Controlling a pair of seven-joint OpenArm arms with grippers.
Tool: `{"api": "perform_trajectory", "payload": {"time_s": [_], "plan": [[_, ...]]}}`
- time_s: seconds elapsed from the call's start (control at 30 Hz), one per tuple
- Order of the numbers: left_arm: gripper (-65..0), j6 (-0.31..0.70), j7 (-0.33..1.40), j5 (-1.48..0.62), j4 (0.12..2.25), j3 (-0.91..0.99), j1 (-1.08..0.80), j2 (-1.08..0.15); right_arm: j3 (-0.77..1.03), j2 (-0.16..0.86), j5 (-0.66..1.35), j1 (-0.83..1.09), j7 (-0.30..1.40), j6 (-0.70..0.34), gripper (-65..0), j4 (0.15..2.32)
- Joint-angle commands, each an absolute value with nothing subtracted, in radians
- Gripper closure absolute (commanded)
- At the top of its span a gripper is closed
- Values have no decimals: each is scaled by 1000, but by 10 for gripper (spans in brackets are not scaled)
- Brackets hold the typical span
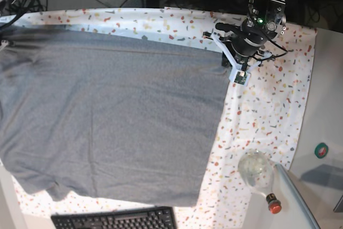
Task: Layout the t-shirt on the table in an organized manner, then fold the t-shirt properly
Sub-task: 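Lower the held shirt edge flat onto the table with both grippers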
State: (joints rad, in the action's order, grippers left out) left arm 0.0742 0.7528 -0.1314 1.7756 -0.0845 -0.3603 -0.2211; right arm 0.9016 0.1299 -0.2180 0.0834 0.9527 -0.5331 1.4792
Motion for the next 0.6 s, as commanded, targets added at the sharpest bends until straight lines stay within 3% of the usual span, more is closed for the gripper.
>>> {"api": "perform_trajectory", "payload": {"time_s": [0.0,0.23,0.57], "plan": [[0,64,739,-127,1791,-87,-357,-226,909,133,-236,90,944,-524,0,1543],[0,64,739,-128,1851,-84,-377,-223,905,58,-236,142,983,-524,0,1724],[0,64,740,-128,1879,-81,-306,-200,825,71,-239,81,929,-524,0,1693]]}}
